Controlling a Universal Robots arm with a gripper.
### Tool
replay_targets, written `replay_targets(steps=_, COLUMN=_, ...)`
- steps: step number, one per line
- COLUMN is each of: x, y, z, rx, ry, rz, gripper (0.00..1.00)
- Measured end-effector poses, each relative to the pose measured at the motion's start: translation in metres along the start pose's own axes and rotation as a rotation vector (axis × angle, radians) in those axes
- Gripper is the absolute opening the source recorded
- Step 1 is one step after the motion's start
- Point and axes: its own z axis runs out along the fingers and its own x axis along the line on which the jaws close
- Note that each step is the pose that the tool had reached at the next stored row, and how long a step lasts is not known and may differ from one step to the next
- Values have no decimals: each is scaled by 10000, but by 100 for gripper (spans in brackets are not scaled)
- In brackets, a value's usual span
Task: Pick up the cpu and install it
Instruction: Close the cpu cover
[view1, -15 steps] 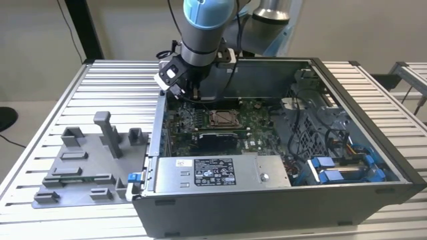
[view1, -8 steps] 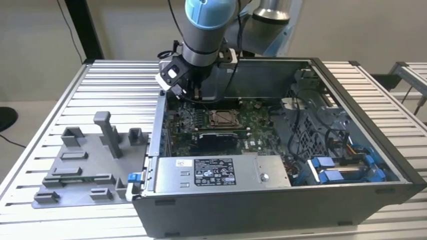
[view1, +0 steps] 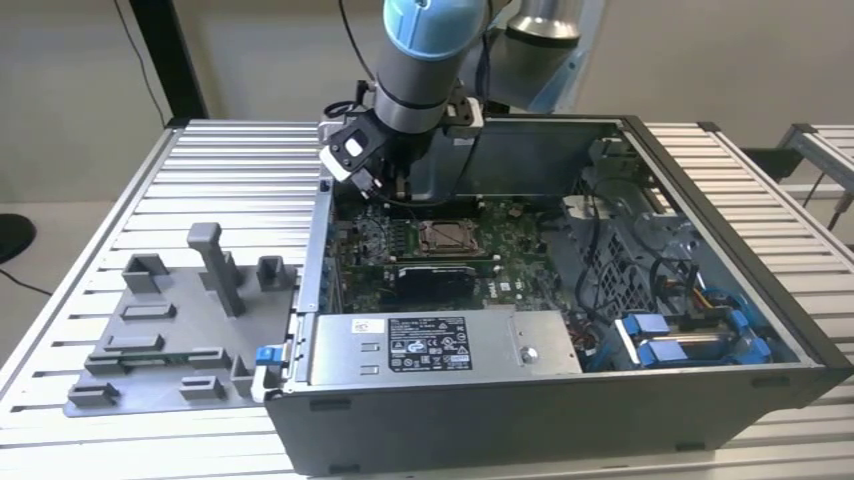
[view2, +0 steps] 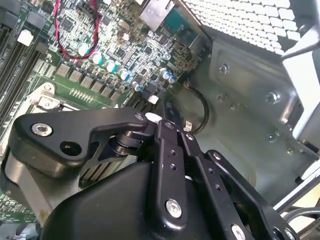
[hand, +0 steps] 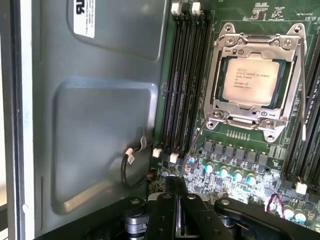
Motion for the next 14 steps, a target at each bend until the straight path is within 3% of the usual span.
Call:
replay_targets(steps=11, x=-19, y=75, z=-22, rx=55, ry=43, rz=20, gripper=0)
replay_targets(steps=14, x=-28, y=138, z=-32, rx=90, ry=61, rz=34, gripper=0)
